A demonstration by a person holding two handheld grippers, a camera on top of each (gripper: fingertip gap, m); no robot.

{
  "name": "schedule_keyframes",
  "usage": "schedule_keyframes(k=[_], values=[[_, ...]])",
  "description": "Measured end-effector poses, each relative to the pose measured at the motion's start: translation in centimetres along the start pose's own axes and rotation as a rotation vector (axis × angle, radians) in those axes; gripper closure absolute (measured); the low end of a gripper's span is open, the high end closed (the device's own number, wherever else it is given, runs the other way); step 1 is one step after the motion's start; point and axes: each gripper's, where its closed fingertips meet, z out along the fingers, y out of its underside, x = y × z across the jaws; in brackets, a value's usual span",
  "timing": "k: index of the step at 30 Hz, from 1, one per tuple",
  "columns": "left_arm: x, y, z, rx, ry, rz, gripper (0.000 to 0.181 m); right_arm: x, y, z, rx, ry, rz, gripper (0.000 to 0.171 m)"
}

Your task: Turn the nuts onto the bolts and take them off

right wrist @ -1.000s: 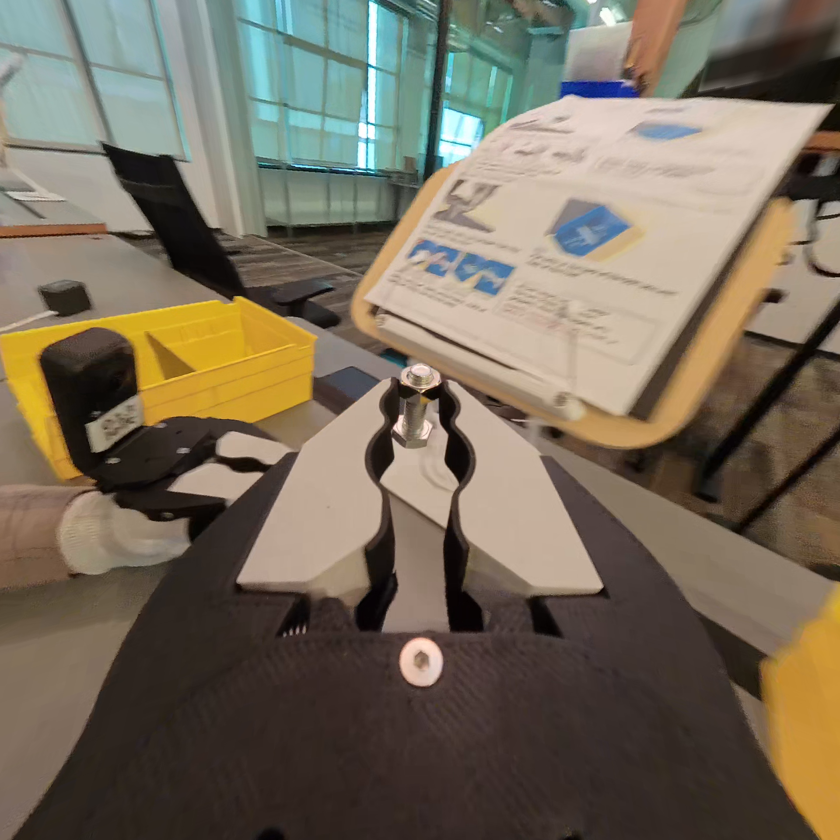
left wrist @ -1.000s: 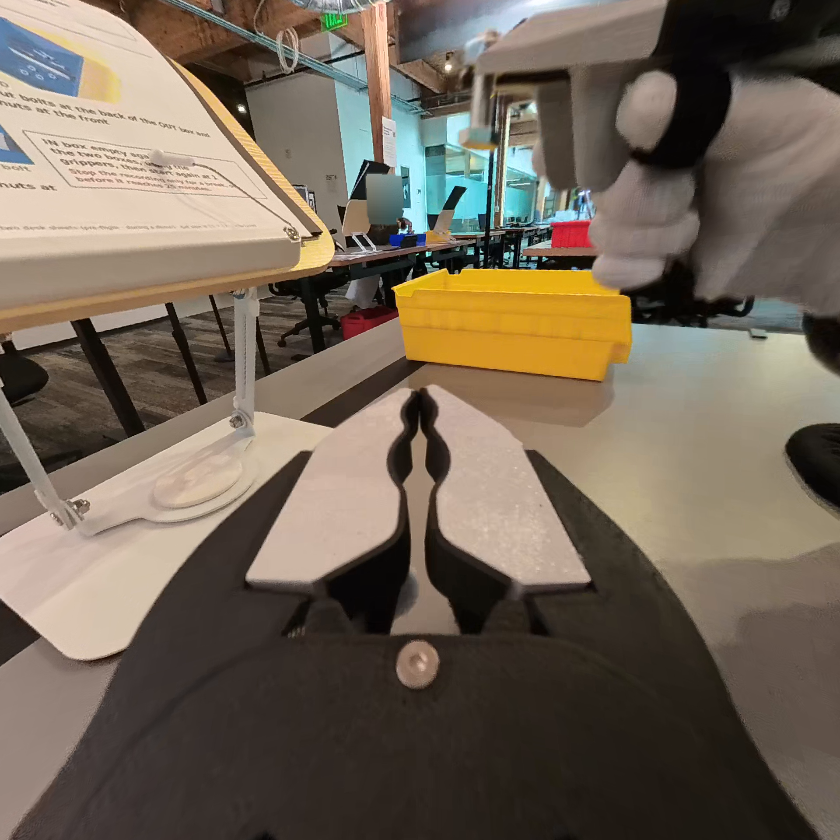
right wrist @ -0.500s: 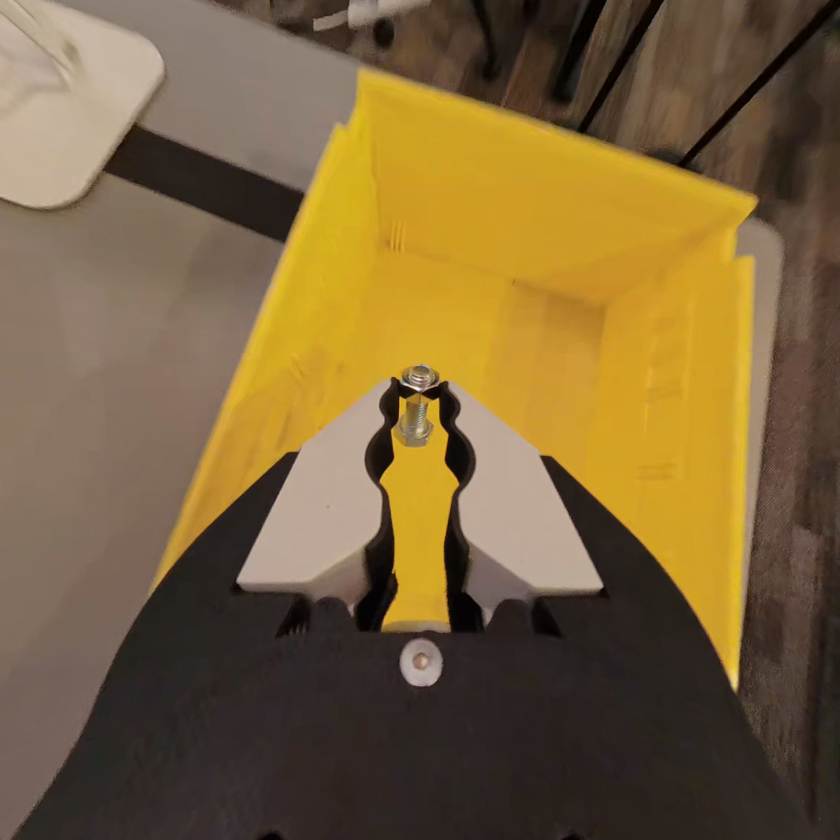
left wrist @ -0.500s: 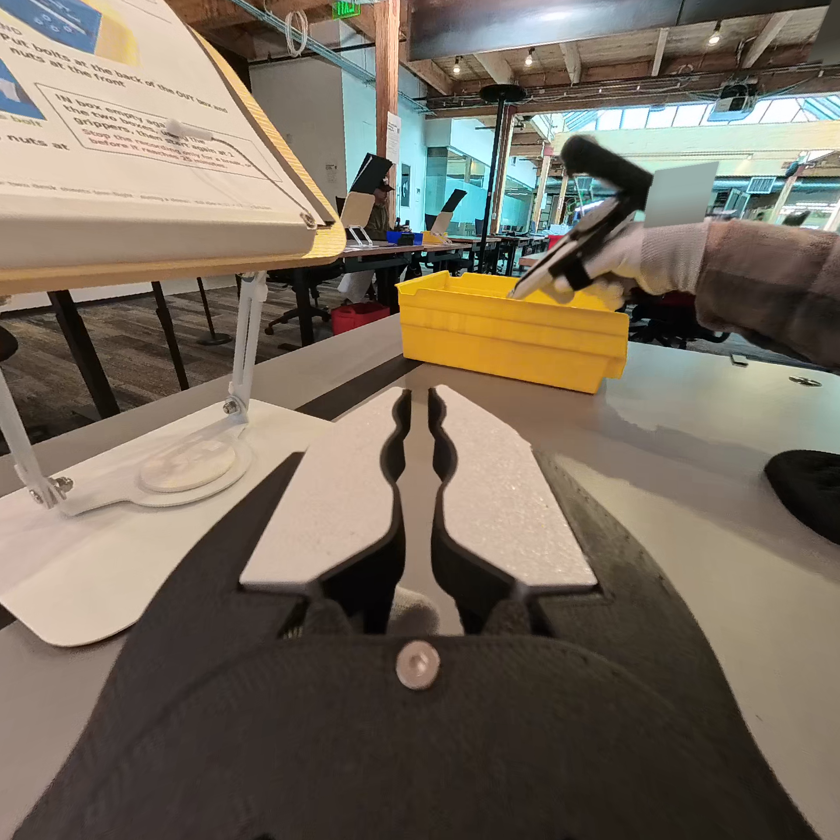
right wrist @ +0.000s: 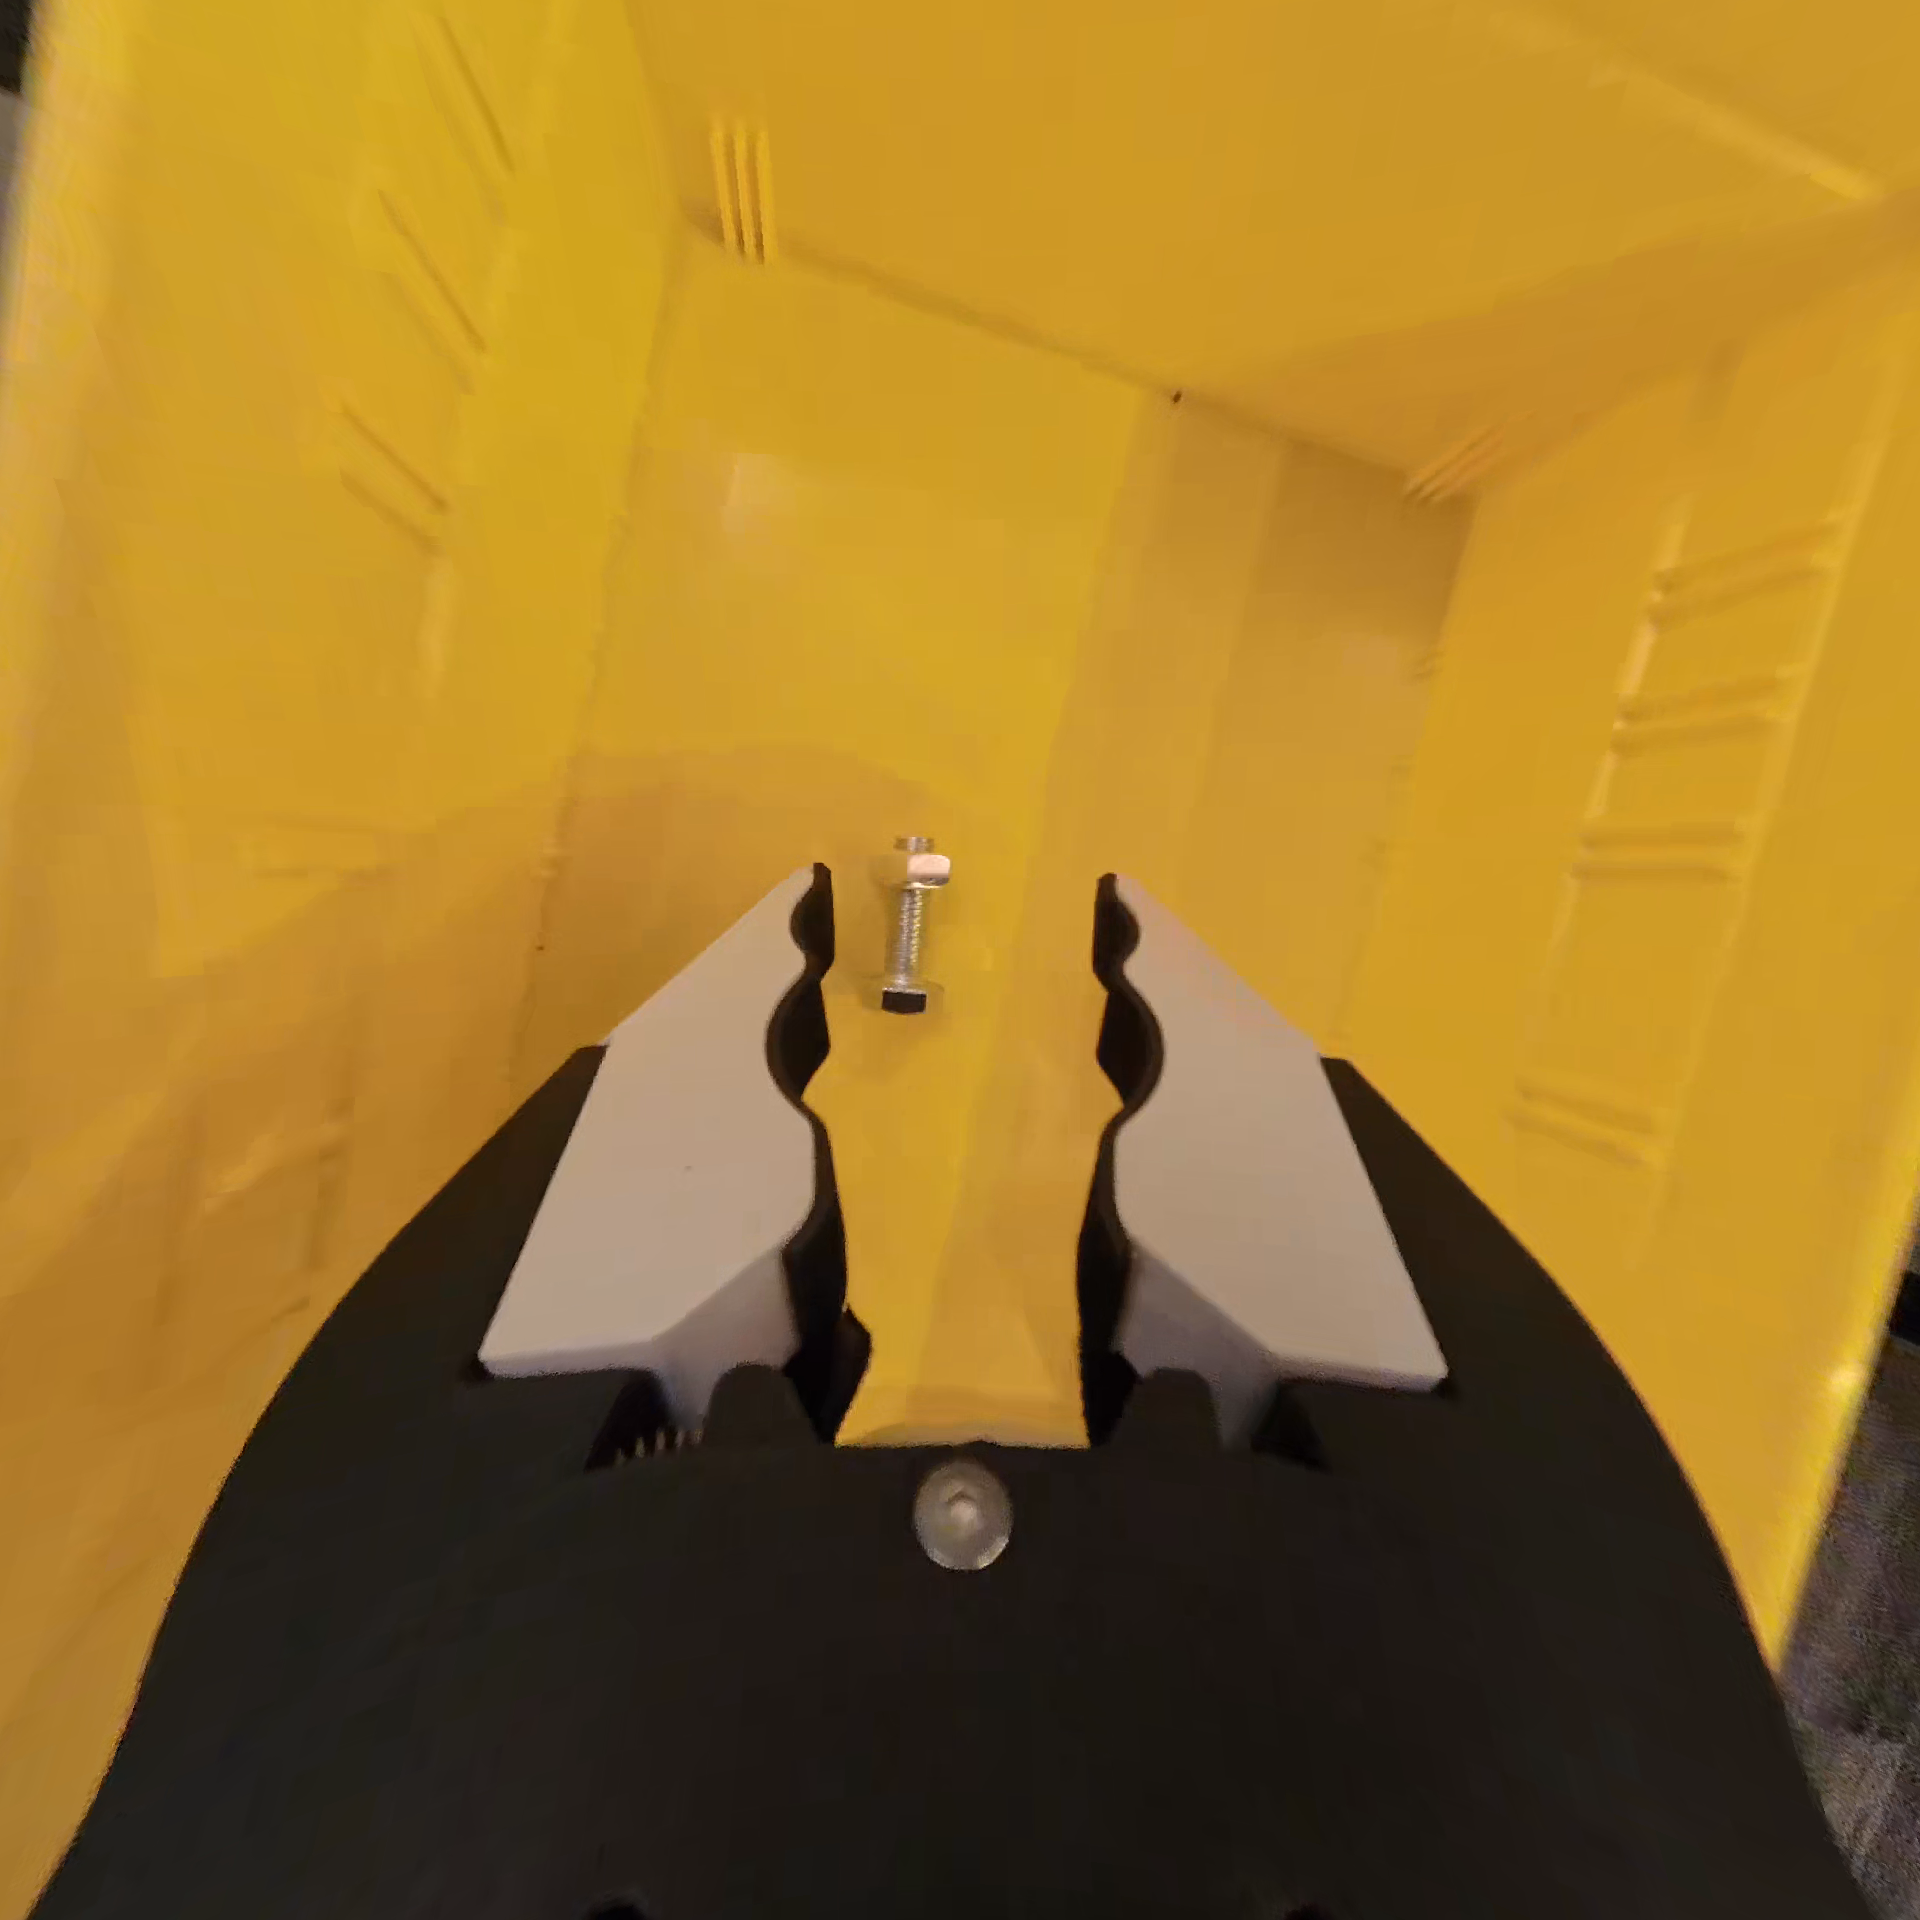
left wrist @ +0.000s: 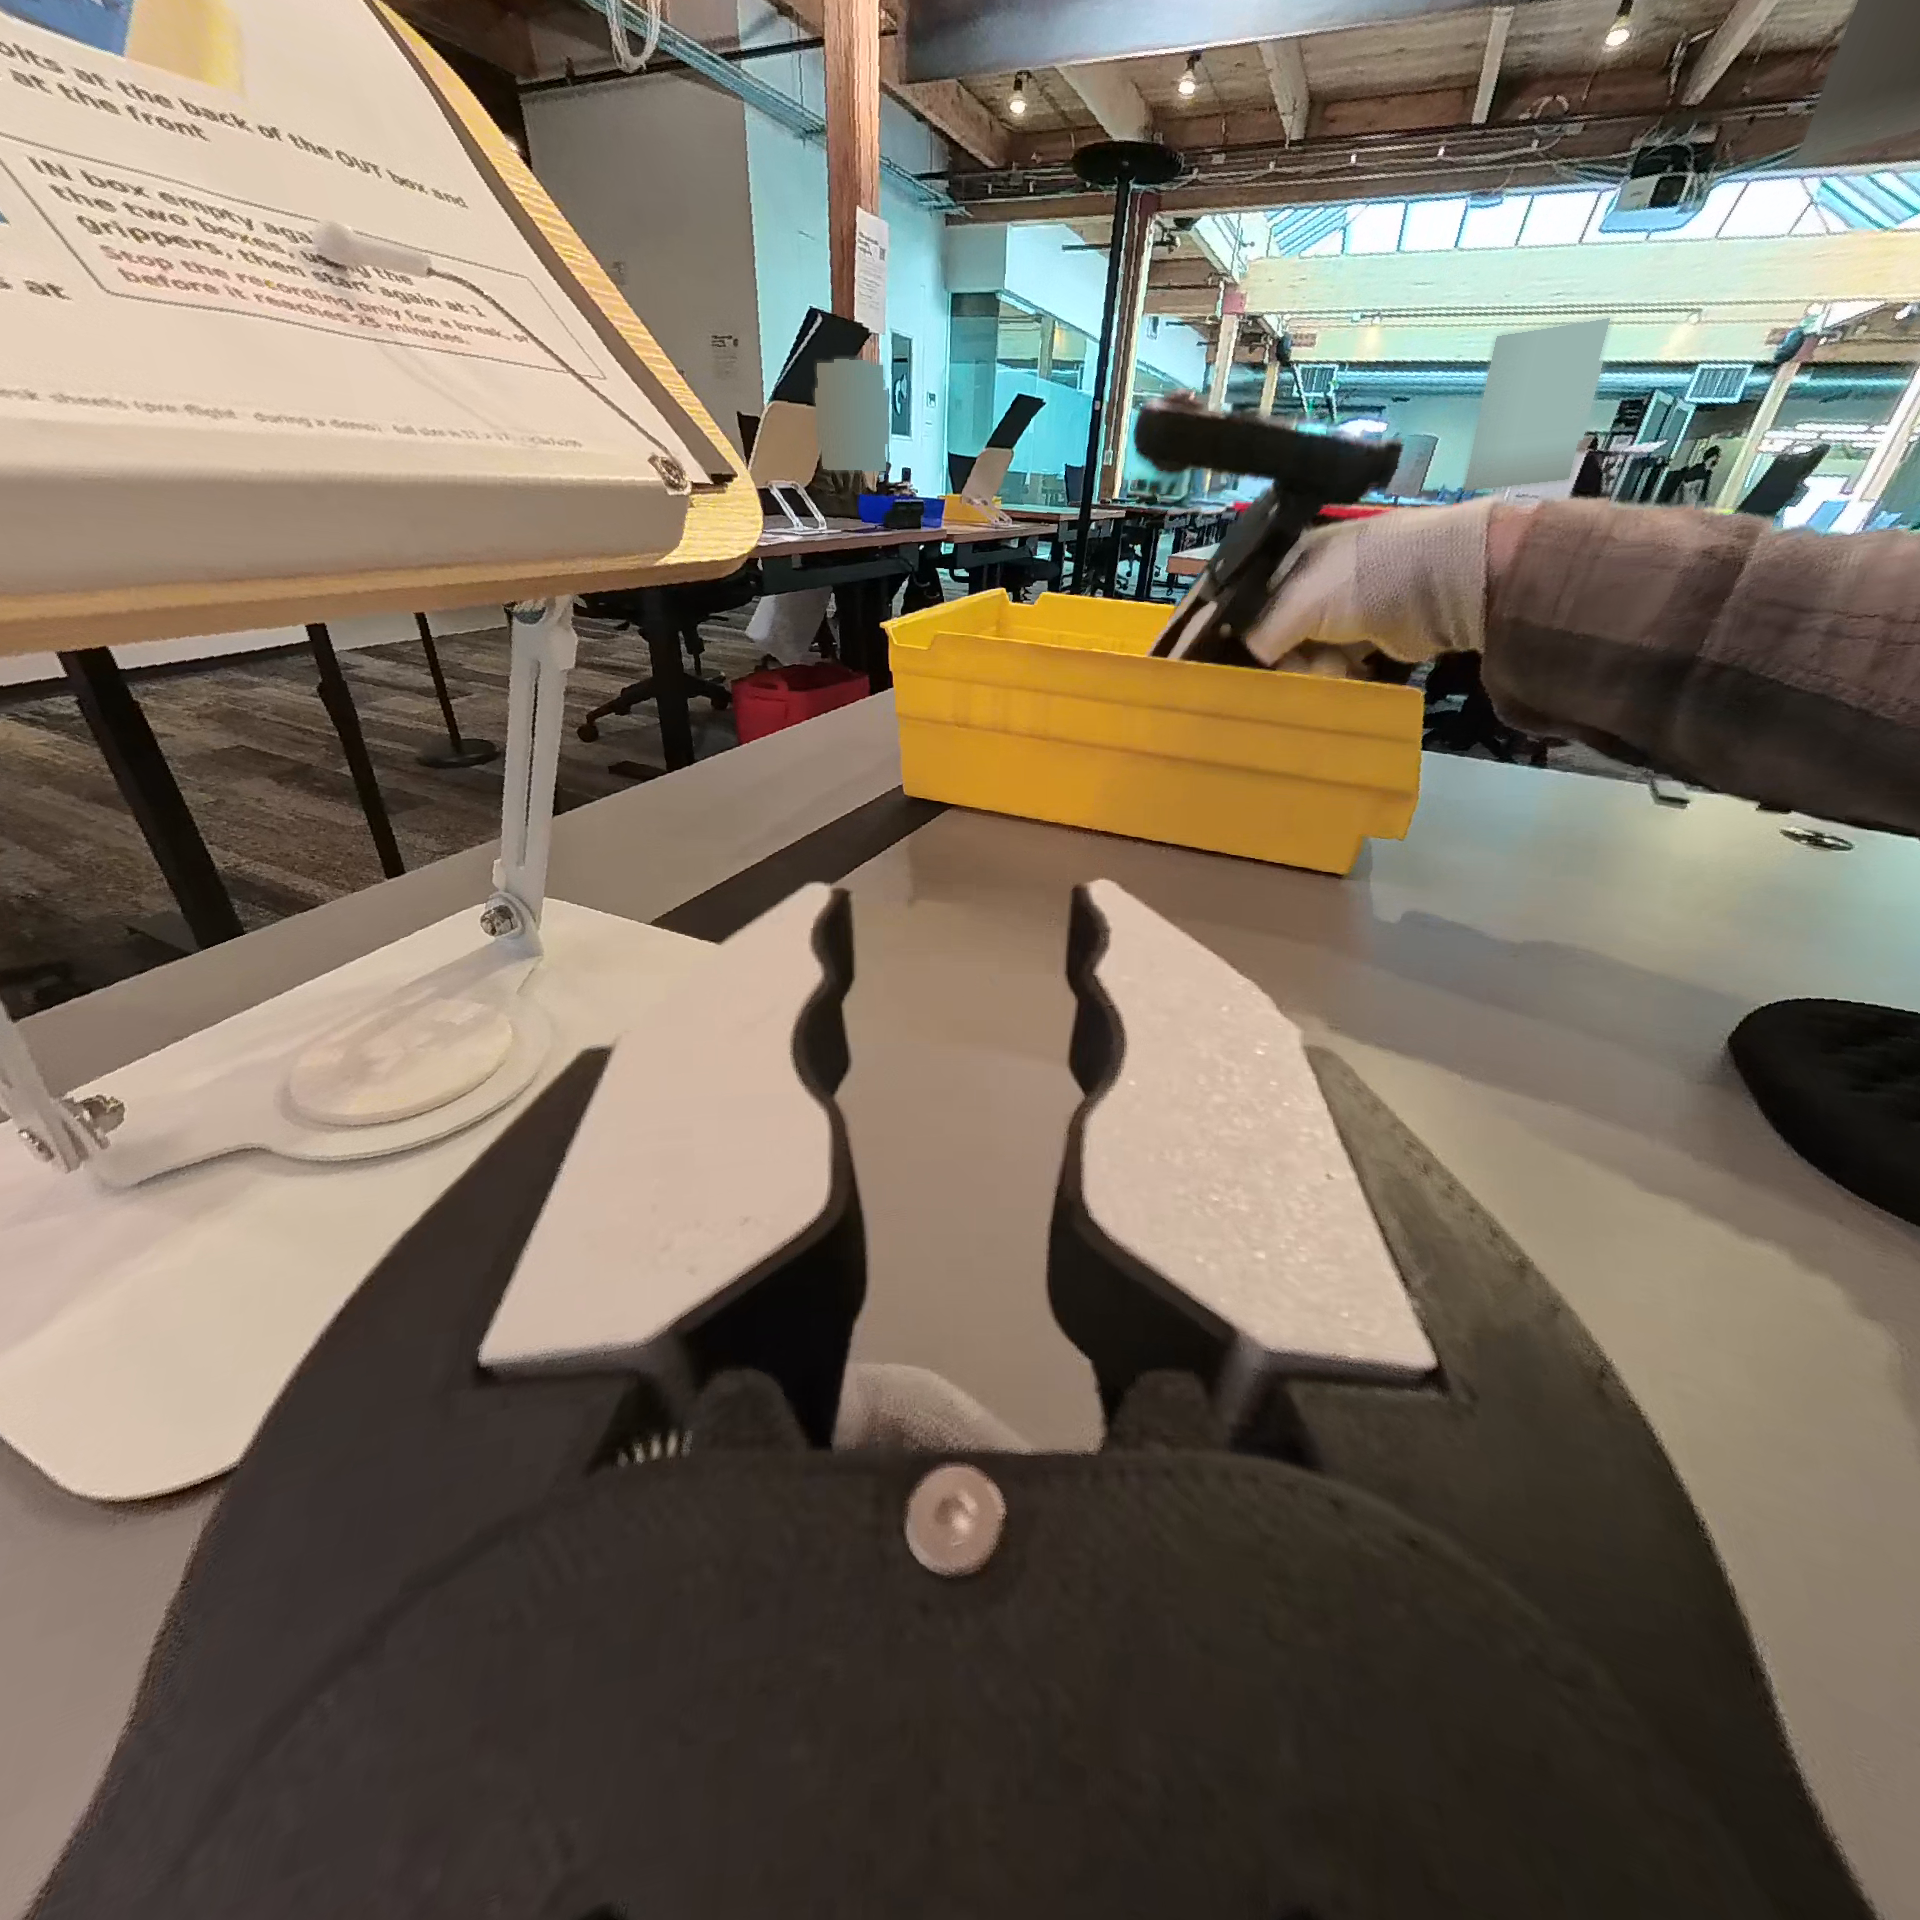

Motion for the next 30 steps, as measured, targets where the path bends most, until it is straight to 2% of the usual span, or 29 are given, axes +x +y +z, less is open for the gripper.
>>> schedule_keyframes(k=[3,7,12,17,20,25,30], values=[[0.0,0.2,0.2,-0.013,0.000,0.005,0.129,0.2,-2.1,-3.2,0.077,0.077,-0.044,0.124],[-0.1,0.4,0.3,-0.030,-0.011,0.001,0.120,-3.3,-6.7,-8.8,0.248,0.099,-0.127,0.122],[-0.2,0.5,0.4,-0.044,-0.036,0.023,0.120,-12.8,-13.1,-15.9,0.532,-0.050,-0.243,0.122],[-0.1,0.5,0.4,-0.039,-0.047,0.051,0.132,-22.5,-17.8,-21.1,0.785,-0.250,-0.388,0.123],[-0.2,0.4,0.3,-0.034,-0.053,0.045,0.135,-25.5,-19.0,-22.8,0.894,-0.326,-0.430,0.124],[0.4,0.4,0.3,-0.030,-0.026,0.070,0.139,-27.1,-18.9,-23.8,1.076,-0.433,-0.414,0.129],[0.5,0.1,0.5,-0.043,-0.050,0.164,0.145,-26.4,-18.4,-22.9,1.058,-0.410,-0.429,0.128]])
